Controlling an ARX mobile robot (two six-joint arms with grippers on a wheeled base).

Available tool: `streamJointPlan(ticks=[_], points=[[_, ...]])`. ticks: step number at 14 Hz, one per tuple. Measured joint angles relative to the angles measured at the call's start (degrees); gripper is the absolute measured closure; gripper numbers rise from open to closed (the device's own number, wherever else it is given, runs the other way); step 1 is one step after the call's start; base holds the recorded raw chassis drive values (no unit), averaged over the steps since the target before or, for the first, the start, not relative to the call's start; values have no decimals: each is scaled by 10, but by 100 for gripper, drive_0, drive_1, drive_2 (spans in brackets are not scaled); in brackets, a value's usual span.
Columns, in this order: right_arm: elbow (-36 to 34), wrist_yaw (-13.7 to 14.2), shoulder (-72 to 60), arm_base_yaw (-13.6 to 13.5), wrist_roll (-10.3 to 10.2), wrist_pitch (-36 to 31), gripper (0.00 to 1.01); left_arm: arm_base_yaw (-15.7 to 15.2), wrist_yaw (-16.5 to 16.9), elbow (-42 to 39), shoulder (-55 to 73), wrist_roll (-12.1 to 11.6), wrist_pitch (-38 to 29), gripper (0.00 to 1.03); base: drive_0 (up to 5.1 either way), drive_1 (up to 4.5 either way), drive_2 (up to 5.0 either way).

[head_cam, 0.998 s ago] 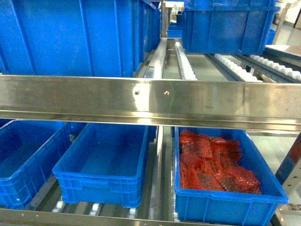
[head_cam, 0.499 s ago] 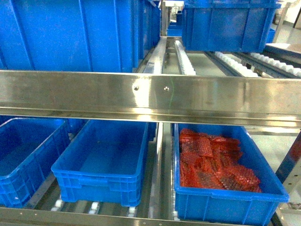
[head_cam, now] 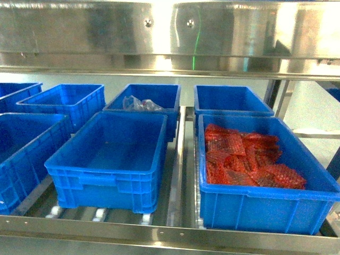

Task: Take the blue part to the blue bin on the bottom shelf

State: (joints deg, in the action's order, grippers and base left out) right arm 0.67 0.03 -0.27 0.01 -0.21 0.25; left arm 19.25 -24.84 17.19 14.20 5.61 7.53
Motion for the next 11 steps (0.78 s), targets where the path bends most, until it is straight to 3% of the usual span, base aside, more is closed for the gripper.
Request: streamJointPlan(ticks=[11], points=[[0,0,0,0,1,1,3,0,0,0,0,0,0,60,0,0,0]])
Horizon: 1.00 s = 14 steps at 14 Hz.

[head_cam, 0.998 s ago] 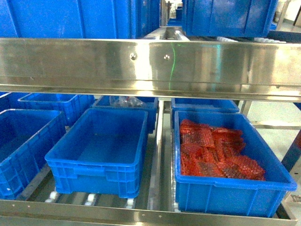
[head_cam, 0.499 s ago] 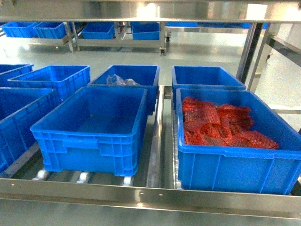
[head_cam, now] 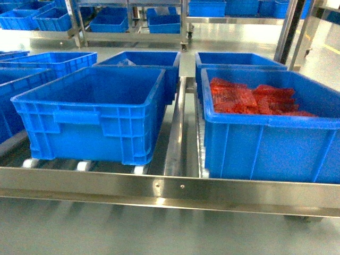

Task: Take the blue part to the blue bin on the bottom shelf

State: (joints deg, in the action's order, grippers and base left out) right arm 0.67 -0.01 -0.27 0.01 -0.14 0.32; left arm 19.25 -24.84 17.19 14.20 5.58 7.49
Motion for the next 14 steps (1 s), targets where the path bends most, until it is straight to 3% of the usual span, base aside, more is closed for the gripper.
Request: streamJointPlan(ticks=[10,14], points=[[0,0,0,0,0,0,3,0,0,-2,0,0,0,60,0,0,0],[0,0,0,0,0,-1,3,0,0,-2,-1,0,0,60,-3,400,-406]])
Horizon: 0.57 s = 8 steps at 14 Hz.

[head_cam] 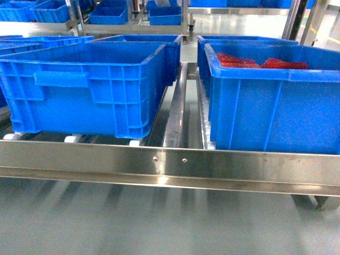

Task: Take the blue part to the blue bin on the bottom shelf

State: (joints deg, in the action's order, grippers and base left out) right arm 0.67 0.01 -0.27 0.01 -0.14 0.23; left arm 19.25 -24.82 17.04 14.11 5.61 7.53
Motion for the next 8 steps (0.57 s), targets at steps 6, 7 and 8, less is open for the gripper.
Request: streamJointPlan(ticks=[6,7,8], points=[[0,0,0,0,0,1,3,0,0,0,0,0,0,60,4,405,-398],[0,0,0,0,0,0,3,0,0,0,0,0,-1,60,19,420,-383],[0,0,0,0,0,-1,3,0,0,0,1,0,0,60,3,404,-399]])
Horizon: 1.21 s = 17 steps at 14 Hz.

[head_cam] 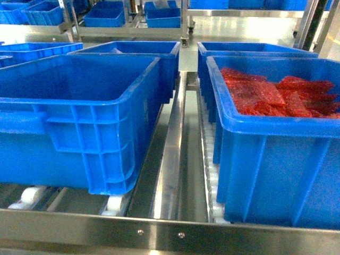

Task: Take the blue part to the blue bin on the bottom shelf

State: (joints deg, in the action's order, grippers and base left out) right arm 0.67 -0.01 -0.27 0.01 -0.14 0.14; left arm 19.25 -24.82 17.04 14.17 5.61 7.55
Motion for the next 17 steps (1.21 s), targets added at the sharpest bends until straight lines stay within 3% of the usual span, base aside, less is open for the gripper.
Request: streamJointPlan(ticks=[9,17], points=[[0,0,0,0,0,0,3,0,0,0,0,0,0,60,-3,399,-404],[0,0,0,0,0,2,3,0,0,0,2,0,-1,60,0,0,0]])
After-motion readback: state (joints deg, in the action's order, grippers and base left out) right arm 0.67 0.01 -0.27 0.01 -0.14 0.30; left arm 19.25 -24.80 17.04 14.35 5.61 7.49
